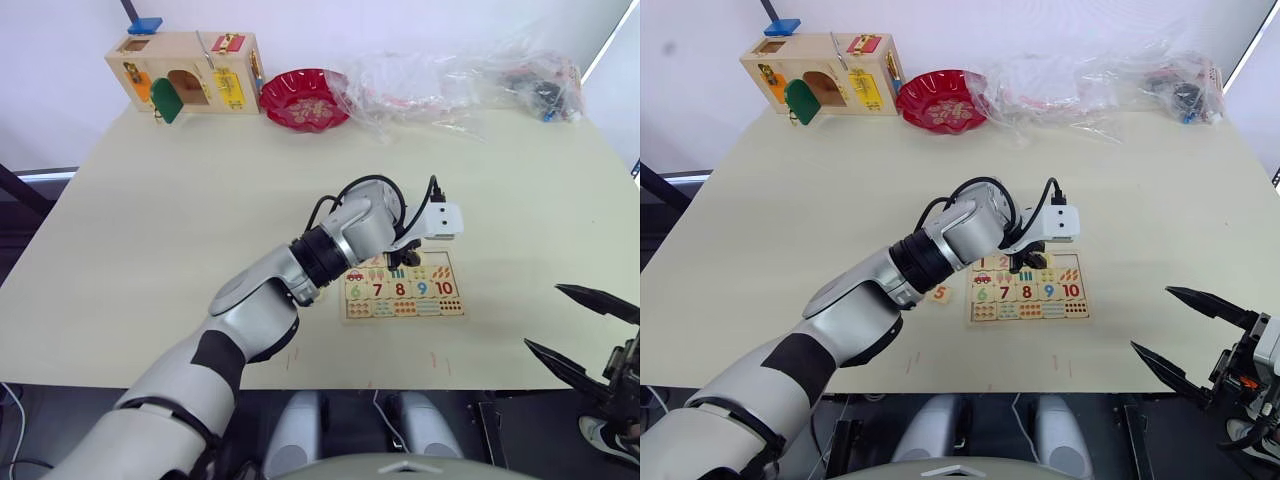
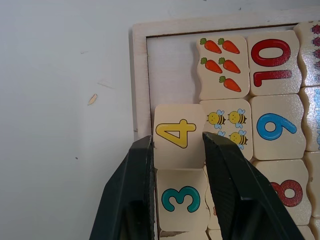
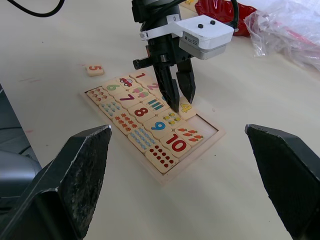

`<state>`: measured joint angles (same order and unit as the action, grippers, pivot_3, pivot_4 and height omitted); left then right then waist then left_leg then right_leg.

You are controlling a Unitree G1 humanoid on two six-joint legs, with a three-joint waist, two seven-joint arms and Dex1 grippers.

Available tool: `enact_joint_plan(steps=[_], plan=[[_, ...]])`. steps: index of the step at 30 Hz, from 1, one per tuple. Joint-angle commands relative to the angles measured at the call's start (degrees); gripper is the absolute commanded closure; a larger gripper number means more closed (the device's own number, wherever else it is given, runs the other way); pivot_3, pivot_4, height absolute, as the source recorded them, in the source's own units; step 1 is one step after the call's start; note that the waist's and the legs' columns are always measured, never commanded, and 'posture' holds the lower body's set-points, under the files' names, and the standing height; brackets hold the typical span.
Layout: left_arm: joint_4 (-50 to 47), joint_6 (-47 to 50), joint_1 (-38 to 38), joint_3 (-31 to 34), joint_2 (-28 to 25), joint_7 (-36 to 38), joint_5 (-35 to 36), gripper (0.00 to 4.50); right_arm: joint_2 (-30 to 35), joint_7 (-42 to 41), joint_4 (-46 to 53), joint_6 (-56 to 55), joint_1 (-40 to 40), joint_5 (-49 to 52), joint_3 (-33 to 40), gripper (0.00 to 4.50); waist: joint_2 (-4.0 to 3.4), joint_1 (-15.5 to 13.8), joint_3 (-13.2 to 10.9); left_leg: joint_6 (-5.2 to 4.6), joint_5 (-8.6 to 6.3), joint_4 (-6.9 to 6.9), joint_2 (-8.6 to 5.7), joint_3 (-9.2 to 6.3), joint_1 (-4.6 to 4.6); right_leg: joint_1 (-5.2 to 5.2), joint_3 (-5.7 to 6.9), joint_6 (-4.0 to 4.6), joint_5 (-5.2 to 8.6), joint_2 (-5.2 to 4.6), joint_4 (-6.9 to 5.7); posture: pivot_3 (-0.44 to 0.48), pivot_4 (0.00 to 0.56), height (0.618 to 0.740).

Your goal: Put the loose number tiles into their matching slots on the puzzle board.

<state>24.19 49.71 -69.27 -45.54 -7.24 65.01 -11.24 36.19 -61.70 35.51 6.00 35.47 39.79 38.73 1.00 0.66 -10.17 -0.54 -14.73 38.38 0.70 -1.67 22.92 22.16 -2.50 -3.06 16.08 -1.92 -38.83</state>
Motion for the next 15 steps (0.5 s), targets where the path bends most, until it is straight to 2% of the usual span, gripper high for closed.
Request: enact_joint_plan(steps=[1,15], plan=[[-1.9,0.6,-0.2,0.4,0.5,0.5,0.1,3.55,-0.2,0.2,1.8,-0.8,0.4,0.5,0.6,0.00,0.00,0.0,0.0,0.00,0.00,0.00,0.00,0.00,0.00,0.00,0.00,0.00,0.00,0.00,0.00,0.000,0.150,0.740],[-2.4,1.1,-0.5,0.8,0.4,0.7,0.4,3.55,-0.5,0.3,1.8,-0.7,0.4,0.5,0.1,0.00,0.00,0.0,0.0,0.00,0.00,0.00,0.00,0.00,0.00,0.00,0.00,0.00,0.00,0.00,0.00,0.000,0.150,0.740]])
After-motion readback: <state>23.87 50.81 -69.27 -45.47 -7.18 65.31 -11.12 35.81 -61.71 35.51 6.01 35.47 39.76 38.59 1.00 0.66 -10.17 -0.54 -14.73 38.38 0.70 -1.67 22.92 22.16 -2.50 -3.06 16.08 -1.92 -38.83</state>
